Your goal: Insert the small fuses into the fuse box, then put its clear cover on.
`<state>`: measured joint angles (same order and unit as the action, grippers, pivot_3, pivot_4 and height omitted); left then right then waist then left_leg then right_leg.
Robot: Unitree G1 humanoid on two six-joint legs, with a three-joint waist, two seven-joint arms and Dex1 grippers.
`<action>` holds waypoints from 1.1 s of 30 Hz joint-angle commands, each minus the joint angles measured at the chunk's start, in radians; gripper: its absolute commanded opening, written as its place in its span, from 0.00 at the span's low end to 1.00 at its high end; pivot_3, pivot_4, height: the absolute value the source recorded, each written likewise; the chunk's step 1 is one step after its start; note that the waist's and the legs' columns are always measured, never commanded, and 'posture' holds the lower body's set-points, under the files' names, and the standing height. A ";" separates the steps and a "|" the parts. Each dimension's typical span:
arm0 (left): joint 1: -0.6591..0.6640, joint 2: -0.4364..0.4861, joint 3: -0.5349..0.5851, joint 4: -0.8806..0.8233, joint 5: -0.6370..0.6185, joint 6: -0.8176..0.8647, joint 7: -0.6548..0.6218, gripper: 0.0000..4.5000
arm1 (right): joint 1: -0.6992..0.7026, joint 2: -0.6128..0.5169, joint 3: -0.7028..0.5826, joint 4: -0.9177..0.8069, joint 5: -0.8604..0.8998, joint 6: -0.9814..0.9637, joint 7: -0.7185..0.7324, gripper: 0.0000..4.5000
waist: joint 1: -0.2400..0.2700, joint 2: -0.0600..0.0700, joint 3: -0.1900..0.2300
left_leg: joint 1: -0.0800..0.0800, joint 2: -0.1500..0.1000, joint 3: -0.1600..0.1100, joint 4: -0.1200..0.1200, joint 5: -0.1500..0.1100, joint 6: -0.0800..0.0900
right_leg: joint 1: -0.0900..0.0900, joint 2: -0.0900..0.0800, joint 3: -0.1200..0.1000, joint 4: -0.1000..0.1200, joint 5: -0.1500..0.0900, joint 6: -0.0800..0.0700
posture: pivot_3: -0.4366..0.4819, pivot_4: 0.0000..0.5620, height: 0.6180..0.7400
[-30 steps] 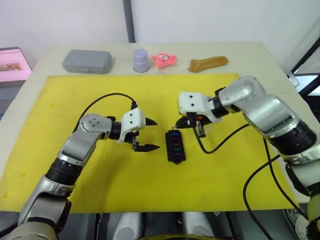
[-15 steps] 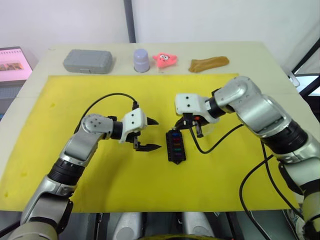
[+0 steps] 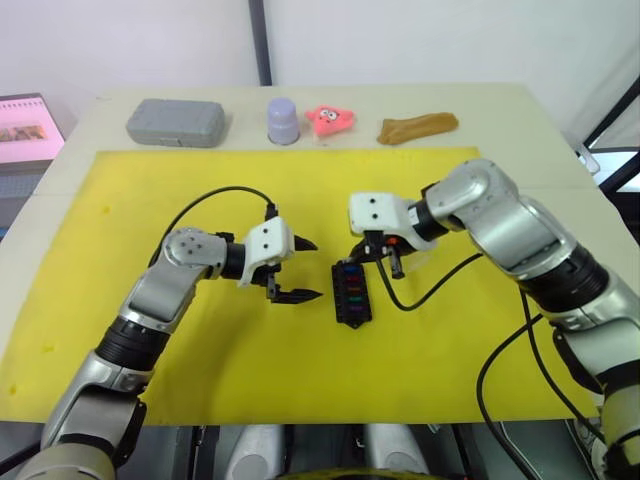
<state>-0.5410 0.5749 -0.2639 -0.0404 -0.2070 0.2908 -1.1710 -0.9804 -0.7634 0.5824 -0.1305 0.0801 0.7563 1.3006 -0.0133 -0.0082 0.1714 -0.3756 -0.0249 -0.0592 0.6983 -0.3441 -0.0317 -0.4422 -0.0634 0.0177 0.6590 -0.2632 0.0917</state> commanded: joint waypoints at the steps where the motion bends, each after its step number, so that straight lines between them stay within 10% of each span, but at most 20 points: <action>1: -0.005 -0.003 0.000 -0.017 -0.001 -0.019 -0.003 0.99 | -0.007 0.006 -0.019 -0.002 -0.018 -0.021 0.001 0.00 | 0.000 0.000 0.000 | 0.000 0.000 0.000 0.000 0.000 0.000 | 0.000 0.000 0.000 0.000 0.000 0.000 | 0.48 0.27 1.00; 33: 0.000 -0.008 0.000 -0.031 -0.003 -0.016 -0.004 0.99 | 0.031 0.035 -0.028 0.019 -0.032 -0.032 0.010 0.00 | 0.000 0.000 0.000 | 0.000 0.000 0.000 0.000 0.000 0.000 | 0.000 0.000 0.000 0.001 0.000 0.000 | 0.48 0.27 1.00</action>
<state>-0.5410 0.5680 -0.2639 -0.0410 -0.2066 0.2882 -1.1749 -0.9516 -0.7334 0.5701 -0.0961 0.0434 0.7202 1.2954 -0.0138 -0.0081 0.1713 -0.3752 -0.0248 -0.0592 0.6984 -0.3441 -0.0318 -0.4421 -0.0633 0.0177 0.6596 -0.2632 0.0916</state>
